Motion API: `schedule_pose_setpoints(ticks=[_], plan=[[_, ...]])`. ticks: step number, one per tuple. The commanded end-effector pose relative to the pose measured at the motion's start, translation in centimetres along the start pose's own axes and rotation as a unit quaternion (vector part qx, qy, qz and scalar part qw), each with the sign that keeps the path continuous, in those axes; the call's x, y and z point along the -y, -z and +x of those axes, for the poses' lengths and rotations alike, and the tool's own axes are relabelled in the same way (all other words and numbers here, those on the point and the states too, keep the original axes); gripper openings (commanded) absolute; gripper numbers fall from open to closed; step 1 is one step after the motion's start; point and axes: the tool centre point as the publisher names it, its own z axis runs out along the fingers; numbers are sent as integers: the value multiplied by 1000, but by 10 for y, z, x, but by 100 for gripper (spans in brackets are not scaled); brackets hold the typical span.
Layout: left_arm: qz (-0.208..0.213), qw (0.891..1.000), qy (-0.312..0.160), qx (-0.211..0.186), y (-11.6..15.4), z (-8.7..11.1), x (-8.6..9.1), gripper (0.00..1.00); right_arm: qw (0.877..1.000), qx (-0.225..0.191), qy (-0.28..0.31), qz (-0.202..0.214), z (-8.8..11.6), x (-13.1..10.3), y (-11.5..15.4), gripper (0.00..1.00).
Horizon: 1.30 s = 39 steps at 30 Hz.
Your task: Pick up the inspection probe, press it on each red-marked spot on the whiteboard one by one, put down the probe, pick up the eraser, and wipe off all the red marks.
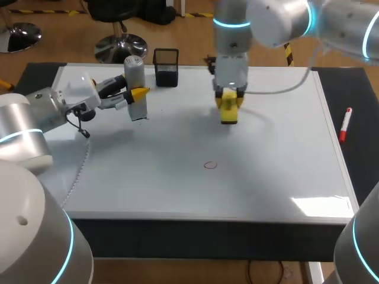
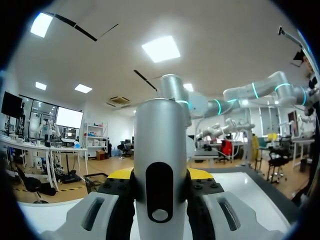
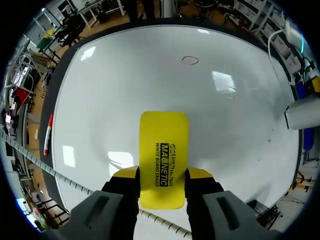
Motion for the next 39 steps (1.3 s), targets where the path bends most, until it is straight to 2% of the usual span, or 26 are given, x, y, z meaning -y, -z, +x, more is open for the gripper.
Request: schedule_pose_setpoints(ticks=[1,8,16,26,39], plan=[[1,1000,0,0,0,0,1,0,1000,0,10,10,-20,-14,-7,0],[1,1000,0,0,0,0,1,0,999,18,36,8,-52,-35,-16,0],[1,1000,0,0,0,0,1,0,998,32,50,9,-83,-70,-19,0],[1,1000,0,0,0,0,1,0,998,38,49,1,-97,-113,-23,0],[1,1000,0,0,0,0,1,0,999,45,26,-15,-99,-154,-36,0]])
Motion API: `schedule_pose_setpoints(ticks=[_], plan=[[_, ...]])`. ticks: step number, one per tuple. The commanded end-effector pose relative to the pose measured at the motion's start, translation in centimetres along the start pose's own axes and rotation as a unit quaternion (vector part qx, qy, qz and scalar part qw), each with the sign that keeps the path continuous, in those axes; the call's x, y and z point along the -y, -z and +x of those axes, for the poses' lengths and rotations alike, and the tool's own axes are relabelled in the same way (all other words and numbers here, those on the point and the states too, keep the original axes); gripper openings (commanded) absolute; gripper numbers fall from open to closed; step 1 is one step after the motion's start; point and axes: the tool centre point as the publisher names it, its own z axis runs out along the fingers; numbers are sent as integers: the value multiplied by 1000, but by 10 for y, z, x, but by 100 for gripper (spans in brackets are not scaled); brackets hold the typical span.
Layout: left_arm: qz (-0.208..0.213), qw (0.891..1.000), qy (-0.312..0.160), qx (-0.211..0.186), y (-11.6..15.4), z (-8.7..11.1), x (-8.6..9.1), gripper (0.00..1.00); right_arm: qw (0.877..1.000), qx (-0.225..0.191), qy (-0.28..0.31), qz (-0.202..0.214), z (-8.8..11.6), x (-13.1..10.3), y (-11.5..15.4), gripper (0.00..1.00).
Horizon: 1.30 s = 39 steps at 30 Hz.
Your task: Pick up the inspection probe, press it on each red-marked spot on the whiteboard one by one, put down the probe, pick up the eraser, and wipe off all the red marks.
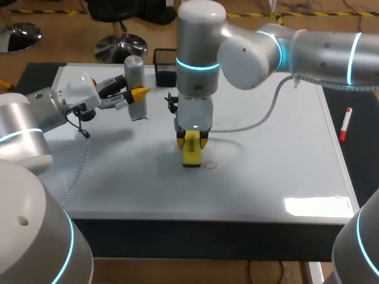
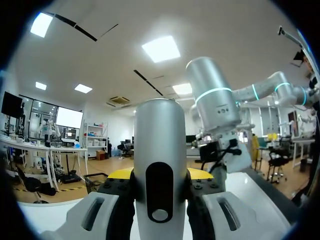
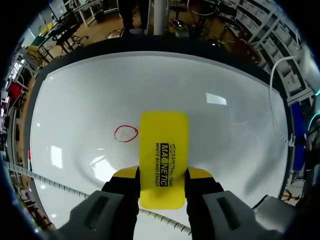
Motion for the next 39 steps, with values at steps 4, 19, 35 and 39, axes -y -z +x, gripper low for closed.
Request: schedule_pose_setpoints(ticks=[4,19,35,39], plan=[[1,1000,0,0,0,0,1,0,1000,4,0,3,-3,-17,-8,0],[1,1000,0,0,0,0,1,0,1000,-4,-3,0,-1,-23,-11,0],[1,1000,0,0,0,0,1,0,1000,-10,3,-5,-4,-22,-12,0],[1,1000,0,0,0,0,1,0,1000,-12,1,-14,4,-22,-19,0]])
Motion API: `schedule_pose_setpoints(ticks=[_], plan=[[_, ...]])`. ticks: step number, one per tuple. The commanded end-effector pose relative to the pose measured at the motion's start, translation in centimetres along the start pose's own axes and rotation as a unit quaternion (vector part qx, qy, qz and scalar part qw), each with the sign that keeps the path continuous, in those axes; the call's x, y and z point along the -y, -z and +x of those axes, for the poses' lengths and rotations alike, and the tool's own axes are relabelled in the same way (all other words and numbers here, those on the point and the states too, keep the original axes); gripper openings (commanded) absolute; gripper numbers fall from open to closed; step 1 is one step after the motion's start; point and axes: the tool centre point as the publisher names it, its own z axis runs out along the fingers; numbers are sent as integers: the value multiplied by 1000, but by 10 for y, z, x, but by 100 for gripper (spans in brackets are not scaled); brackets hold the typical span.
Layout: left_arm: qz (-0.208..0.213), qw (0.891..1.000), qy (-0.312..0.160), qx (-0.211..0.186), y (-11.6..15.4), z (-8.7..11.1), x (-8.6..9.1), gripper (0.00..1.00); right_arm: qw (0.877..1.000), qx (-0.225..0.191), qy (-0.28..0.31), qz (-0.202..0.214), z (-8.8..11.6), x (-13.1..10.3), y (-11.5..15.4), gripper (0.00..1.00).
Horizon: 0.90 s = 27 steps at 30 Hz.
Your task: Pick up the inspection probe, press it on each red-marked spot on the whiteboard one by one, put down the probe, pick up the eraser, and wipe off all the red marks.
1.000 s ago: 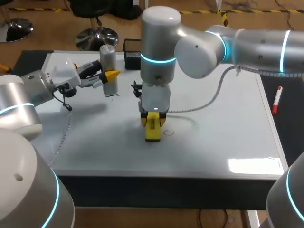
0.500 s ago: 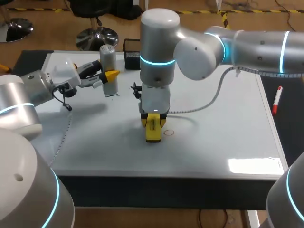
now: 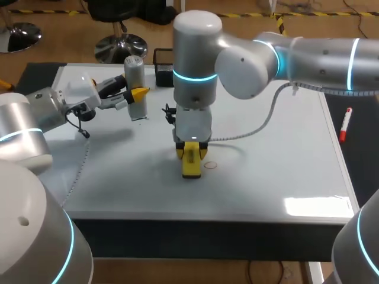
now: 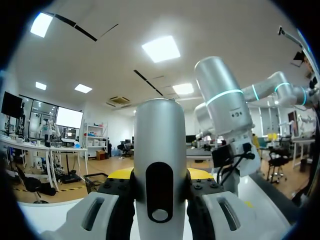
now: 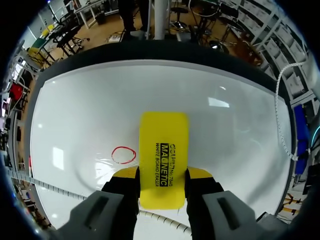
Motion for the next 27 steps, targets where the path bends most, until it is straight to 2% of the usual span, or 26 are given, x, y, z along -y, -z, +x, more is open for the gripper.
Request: schedule_pose_setpoints(ticks=[1,16,22,27], plan=[[1,1000,0,0,0,0,0,0,1000,1,-2,-5,4,2,-4,0],[1,1000,0,0,0,0,0,0,1000,8,-10,-18,19,-11,-21,0],[1,1000,0,0,0,0,0,0,999,9,-25,-22,36,-17,-28,0],[1,1000,0,0,0,0,0,0,999,8,-45,-29,59,-22,-35,0]])
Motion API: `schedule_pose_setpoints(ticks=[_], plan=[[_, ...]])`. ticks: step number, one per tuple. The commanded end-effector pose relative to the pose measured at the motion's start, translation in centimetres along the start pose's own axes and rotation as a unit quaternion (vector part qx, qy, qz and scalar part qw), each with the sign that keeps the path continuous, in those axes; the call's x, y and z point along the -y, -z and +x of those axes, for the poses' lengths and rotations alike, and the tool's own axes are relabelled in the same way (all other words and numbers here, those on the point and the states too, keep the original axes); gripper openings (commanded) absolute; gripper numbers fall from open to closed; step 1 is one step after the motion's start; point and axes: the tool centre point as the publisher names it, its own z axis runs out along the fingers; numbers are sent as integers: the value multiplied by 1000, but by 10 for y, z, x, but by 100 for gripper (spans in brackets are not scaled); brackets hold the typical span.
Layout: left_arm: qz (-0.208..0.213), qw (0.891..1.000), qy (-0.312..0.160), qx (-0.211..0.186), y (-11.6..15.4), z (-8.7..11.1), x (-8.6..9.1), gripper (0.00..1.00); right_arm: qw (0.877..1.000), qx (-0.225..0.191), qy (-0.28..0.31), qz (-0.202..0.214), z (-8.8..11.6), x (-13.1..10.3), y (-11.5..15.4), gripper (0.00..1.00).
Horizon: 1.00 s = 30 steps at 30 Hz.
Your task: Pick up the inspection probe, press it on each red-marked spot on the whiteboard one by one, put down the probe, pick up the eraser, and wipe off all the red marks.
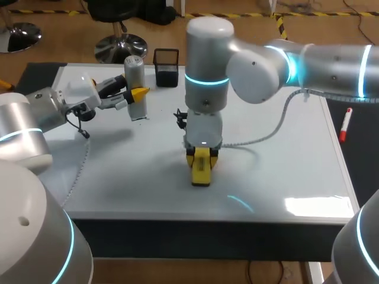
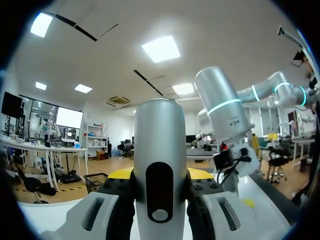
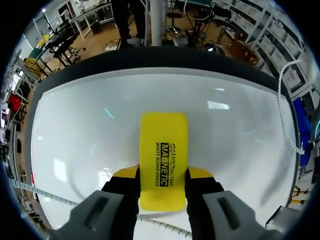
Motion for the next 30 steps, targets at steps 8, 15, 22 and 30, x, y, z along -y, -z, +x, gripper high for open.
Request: schedule_pose_setpoints(ticks=[8,15,22,30], plan=[[1,1000,0,0,0,0,0,0,999,4,-43,-8,69,-7,-28,0],[1,1000,0,0,0,0,0,0,998,-1,-61,-13,95,-13,-28,0],[1,1000,0,0,0,0,0,0,998,-1,-59,0,96,-17,-11,0],[1,1000,0,0,0,0,0,0,999,1,-35,35,90,-21,25,0]])
